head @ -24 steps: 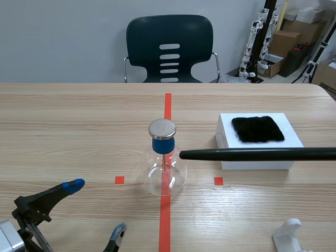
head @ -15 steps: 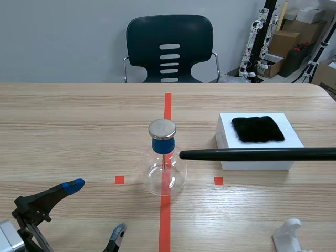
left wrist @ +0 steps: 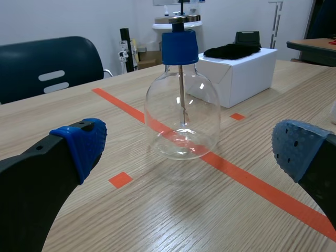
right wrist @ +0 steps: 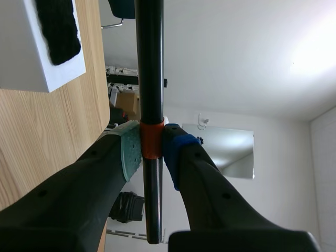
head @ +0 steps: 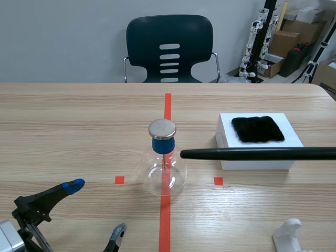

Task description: Do the electroscope experiment. move the rod toward and away from the electroscope

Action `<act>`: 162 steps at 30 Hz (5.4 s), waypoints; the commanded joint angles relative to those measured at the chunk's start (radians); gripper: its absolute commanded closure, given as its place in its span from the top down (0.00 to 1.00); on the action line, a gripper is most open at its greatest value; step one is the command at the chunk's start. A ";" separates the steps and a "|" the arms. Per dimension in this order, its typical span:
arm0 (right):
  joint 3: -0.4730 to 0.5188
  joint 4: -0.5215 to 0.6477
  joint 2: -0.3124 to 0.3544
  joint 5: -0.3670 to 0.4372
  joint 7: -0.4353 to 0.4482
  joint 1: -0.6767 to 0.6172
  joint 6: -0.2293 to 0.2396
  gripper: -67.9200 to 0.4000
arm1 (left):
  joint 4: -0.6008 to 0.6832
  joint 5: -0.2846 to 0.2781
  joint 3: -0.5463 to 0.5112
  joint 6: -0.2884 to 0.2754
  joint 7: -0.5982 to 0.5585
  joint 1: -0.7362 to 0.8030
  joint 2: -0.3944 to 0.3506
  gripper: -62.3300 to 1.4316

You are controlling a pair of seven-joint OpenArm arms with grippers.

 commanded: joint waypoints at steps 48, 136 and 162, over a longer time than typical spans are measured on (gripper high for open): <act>-0.306 -0.127 1.040 0.187 -0.806 0.449 0.011 0.02 | 0.014 -0.004 -0.003 -0.002 -0.014 0.002 0.000 1.00; -0.253 -0.173 0.871 0.181 -0.652 0.467 0.090 0.02 | 0.014 -0.009 -0.003 -0.002 -0.014 0.002 0.000 1.00; -0.080 -0.173 0.756 0.379 -0.500 0.330 0.092 0.02 | 0.014 -0.031 -0.003 -0.002 -0.015 0.002 0.000 1.00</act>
